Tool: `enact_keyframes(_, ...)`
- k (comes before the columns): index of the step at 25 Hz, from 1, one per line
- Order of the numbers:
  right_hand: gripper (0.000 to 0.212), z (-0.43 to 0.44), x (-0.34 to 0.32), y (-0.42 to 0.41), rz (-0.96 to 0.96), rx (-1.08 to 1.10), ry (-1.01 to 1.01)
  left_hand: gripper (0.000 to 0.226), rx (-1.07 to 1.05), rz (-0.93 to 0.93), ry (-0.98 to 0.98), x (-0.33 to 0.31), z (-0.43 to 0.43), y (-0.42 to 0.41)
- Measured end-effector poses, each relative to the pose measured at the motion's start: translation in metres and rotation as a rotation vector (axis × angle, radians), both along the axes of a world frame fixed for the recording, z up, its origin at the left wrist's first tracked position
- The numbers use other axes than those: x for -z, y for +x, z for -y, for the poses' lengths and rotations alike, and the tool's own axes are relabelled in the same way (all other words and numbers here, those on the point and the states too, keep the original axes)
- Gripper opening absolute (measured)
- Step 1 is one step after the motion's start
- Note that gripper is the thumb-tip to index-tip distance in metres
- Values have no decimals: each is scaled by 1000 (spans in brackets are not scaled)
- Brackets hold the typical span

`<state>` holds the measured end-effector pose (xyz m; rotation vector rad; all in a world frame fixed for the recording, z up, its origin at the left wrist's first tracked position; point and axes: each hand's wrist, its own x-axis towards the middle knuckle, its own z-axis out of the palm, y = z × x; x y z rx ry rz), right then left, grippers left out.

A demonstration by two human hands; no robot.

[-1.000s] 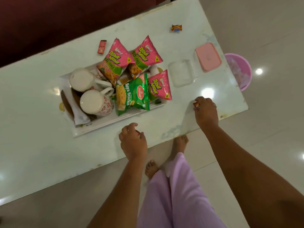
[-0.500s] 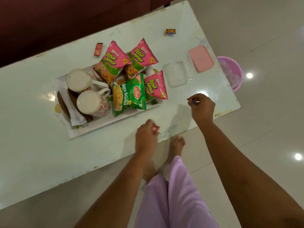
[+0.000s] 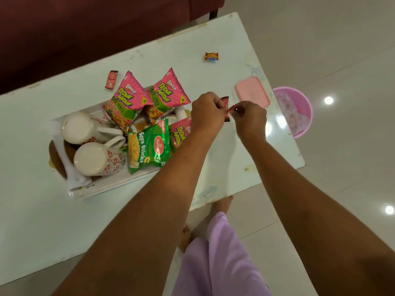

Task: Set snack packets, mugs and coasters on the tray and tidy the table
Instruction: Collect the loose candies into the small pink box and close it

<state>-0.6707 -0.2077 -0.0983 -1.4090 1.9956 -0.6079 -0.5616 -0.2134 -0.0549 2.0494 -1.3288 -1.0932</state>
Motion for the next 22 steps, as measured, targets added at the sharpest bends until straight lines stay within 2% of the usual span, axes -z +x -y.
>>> enact_keyframes(3, 16, 8, 5, -6, -44, -79, -26, 6, 6, 46, 68, 17, 14, -14)
enact_keyframes(6, 20, 18, 8, -8, -90, -134, -21, 7, -12, 122, 48, 28, 28, -24)
enact_keyframes(10, 22, 26, 6, -4, -248, -220, -55, 12, -1, 226, 53, 29, 41, -22)
enact_keyframes(15, 24, 88, 12, 10, -214, -210, -90, 10, -129, 221, -66, 14, 64, 7)
enact_keyframes(22, 66, 154, 32, 47, -417, -617, 134, 11, -198, 263, -139, 2, 96, 38)
